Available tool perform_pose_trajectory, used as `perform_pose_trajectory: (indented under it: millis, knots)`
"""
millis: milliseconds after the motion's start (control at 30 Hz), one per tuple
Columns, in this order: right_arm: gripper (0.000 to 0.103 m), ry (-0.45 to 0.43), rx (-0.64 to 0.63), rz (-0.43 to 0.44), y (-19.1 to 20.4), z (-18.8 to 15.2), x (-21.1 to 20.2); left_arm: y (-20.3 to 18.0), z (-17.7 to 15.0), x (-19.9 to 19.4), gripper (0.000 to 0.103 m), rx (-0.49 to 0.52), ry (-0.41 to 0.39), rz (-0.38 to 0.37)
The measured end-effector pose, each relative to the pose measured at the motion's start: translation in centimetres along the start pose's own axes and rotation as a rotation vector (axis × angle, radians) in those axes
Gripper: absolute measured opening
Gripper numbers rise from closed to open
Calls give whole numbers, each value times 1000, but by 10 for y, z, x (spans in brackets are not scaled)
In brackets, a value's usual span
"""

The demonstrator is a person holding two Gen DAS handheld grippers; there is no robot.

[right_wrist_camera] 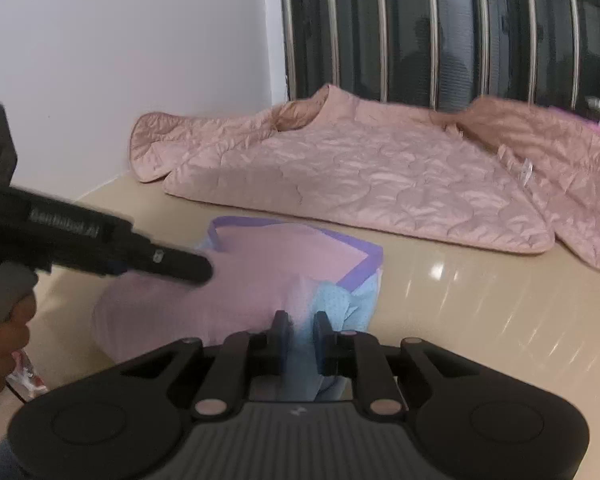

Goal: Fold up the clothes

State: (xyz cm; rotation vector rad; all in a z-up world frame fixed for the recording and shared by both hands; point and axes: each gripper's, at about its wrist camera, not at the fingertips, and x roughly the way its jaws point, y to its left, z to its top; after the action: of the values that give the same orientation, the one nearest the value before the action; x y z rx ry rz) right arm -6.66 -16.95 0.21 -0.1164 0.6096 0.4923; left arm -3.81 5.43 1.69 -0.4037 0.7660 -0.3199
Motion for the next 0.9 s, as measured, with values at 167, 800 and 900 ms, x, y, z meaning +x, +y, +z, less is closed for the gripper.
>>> perform_pose_trajectory:
  millis: [167,800,900]
  knots:
    - [40,-23,23,19,-21,36,-3,-3,43,-6,64,49,-86,40]
    - [2,-135,-39,130,-57,32,-11,-5,27,-27,2,223,-144,94]
    - [2,-158,-172,165,-42,8,-34,-14,0,-45,3,309,-171,173]
